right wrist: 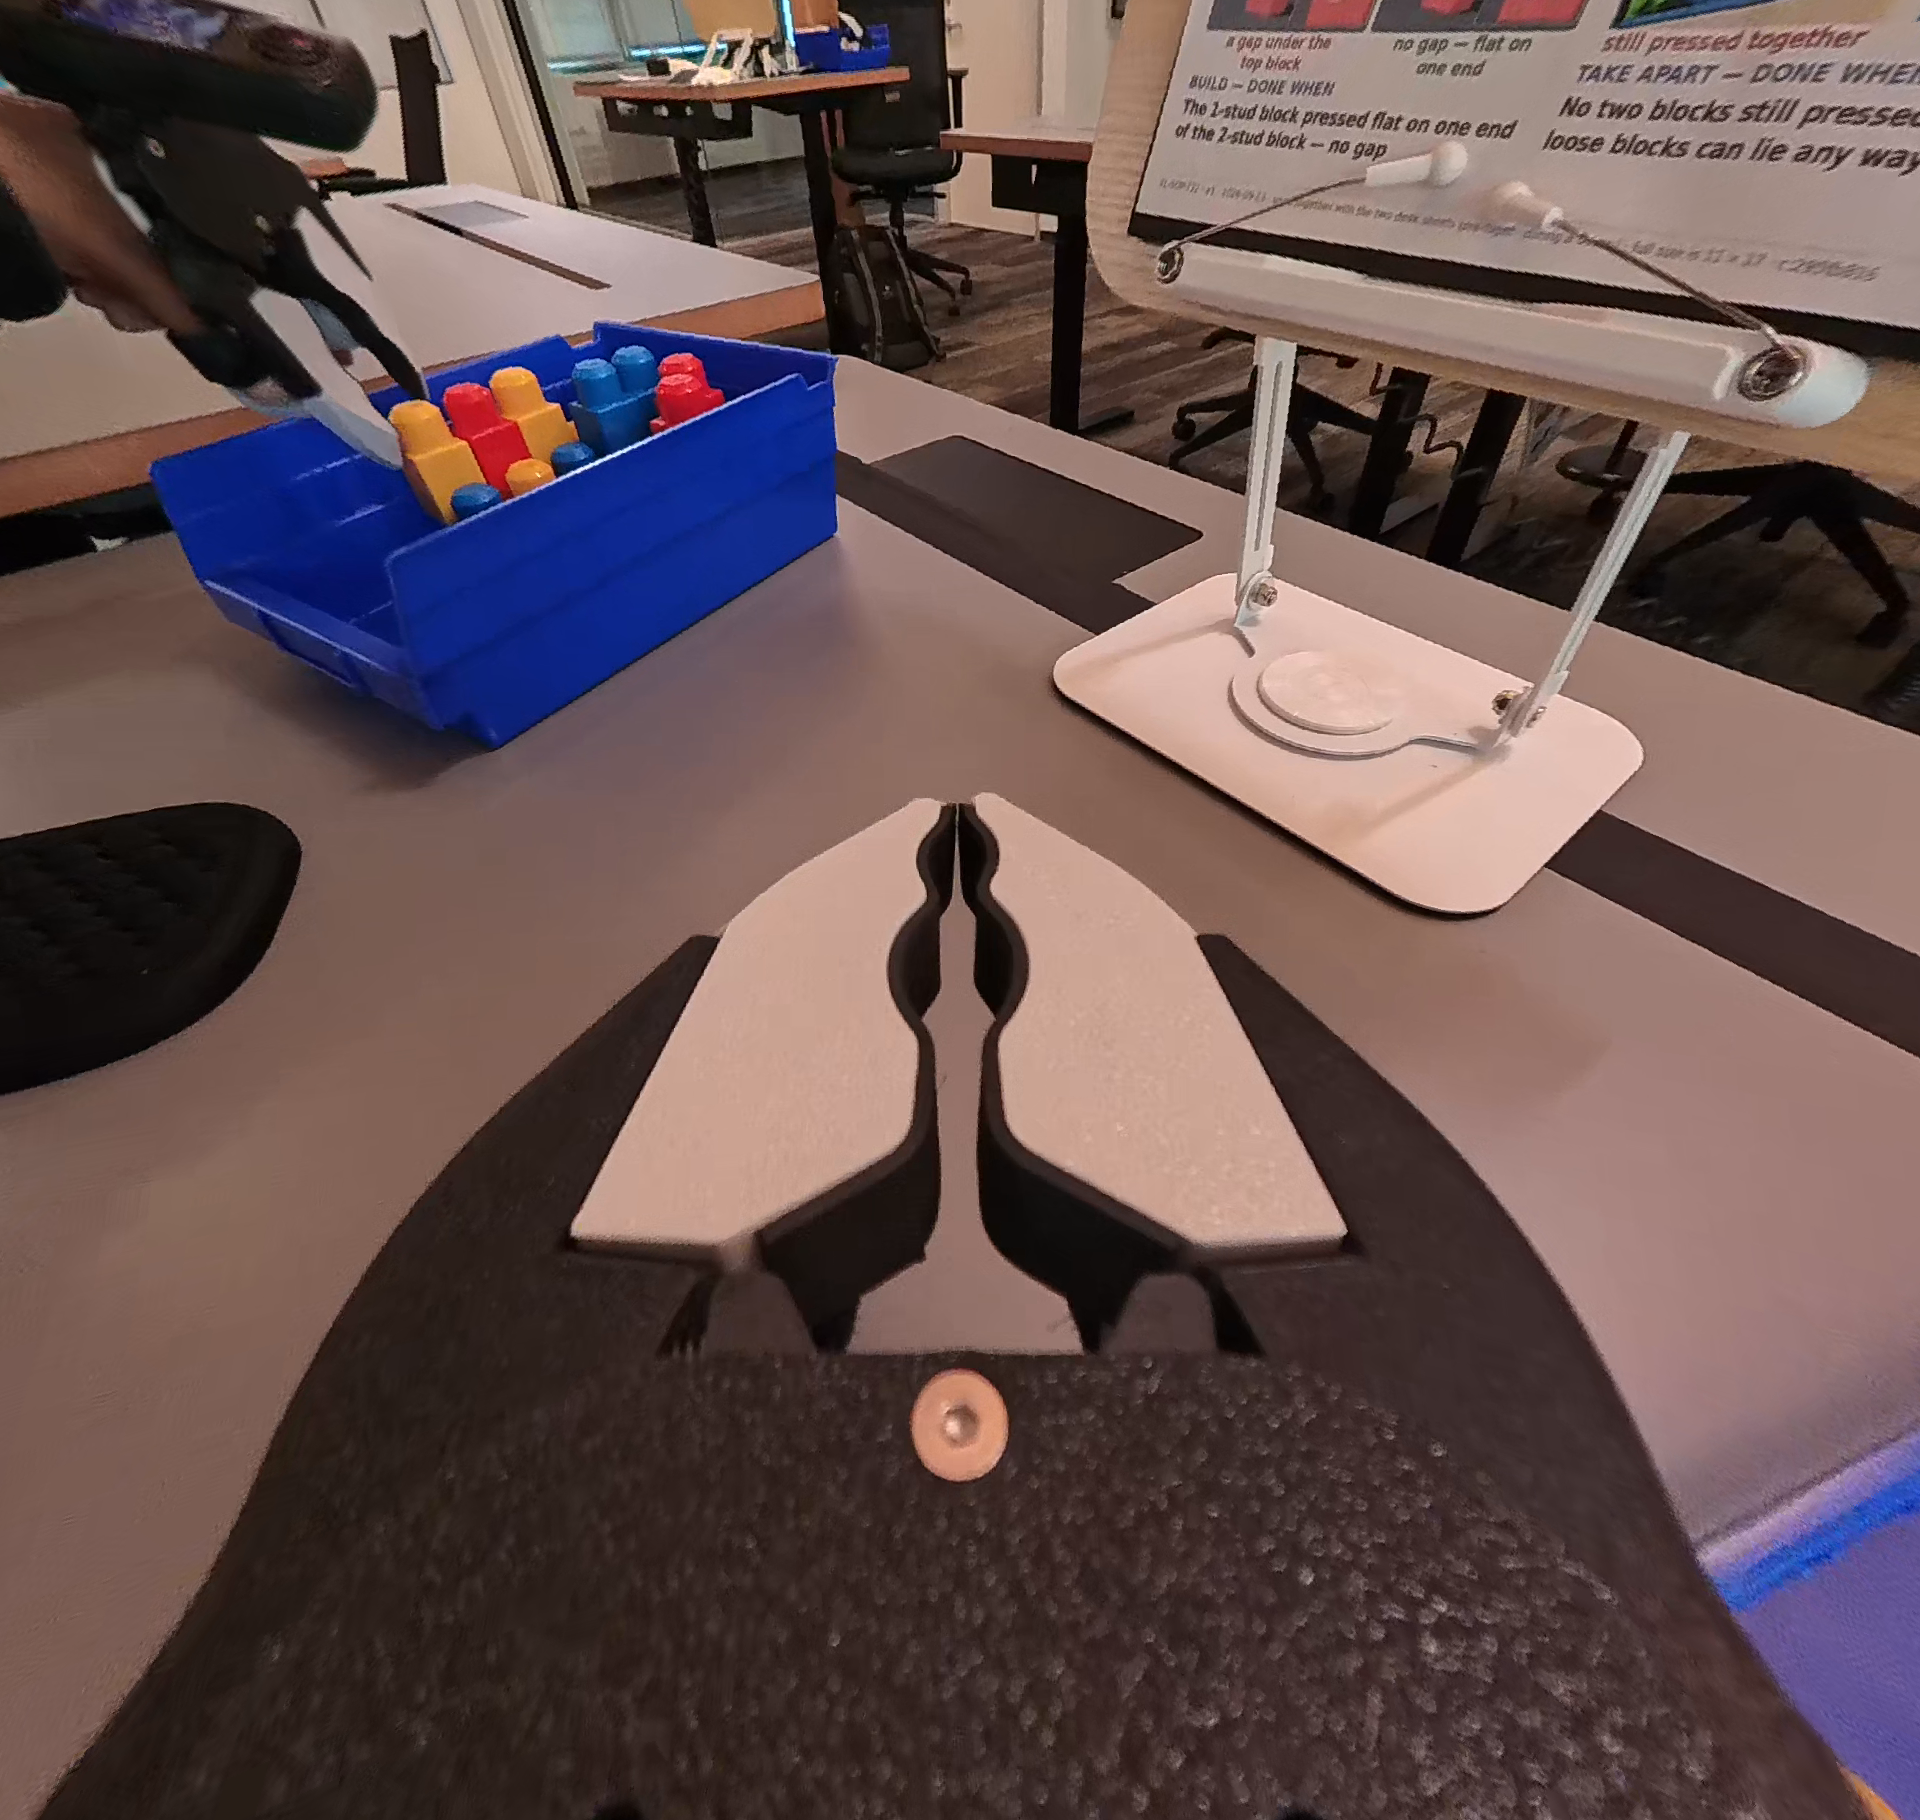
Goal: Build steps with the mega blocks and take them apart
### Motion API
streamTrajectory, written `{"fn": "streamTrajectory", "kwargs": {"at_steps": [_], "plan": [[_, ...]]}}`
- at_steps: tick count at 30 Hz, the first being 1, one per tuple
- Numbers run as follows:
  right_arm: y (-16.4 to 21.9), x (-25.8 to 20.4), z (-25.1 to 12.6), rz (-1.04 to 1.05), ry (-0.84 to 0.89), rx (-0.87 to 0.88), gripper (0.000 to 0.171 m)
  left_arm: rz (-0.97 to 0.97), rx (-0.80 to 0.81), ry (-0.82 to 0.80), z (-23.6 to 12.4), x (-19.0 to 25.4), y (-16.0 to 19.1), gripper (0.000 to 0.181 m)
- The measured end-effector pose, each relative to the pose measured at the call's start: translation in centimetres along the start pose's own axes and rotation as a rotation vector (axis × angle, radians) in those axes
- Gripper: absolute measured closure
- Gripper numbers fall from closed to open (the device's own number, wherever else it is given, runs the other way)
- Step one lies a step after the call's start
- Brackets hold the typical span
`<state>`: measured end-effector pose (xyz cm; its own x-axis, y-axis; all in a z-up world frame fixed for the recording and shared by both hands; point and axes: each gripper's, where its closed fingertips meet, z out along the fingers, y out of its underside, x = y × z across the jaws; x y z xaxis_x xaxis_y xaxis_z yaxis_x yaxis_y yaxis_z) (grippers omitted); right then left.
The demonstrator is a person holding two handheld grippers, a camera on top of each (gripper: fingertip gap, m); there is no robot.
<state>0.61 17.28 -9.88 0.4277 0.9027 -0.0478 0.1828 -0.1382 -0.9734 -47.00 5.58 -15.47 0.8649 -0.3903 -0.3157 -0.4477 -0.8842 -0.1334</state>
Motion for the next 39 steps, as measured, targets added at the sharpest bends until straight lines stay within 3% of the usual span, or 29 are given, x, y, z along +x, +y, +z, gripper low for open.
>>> {"fn": "streamTrajectory", "kwargs": {"at_steps": [5, 12, 22, 27, 32, 39], "plan": [[0.5, -0.2, 0.2, -0.004, -0.015, -0.024, 0.171, 0.043, -0.048, -0.011, 1.2, -0.1, 0.4, 0.143], [0.9, -0.5, 0.3, -0.013, -0.030, -0.040, 0.171, 0.074, 0.015, -0.012, -0.3, 1.2, -0.3, 0.150], [0.5, -1.2, 0.3, -0.031, -0.044, -0.029, 0.171, 0.097, 0.169, -0.040, -4.7, 2.4, -1.5, 0.152], [-0.9, -2.6, -0.1, -0.086, -0.098, 0.050, 0.168, 0.134, 0.295, -0.062, -8.7, 3.9, -3.7, 0.152], [-2.8, -5.5, -0.7, -0.195, -0.178, 0.133, 0.155, 0.224, 0.491, -0.044, -13.9, 8.4, -8.4, 0.152], [-2.0, -8.7, -0.2, -0.411, -0.201, 0.083, 0.128, 0.434, 0.708, 0.114, -17.2, 20.3, -15.6, 0.152]]}}
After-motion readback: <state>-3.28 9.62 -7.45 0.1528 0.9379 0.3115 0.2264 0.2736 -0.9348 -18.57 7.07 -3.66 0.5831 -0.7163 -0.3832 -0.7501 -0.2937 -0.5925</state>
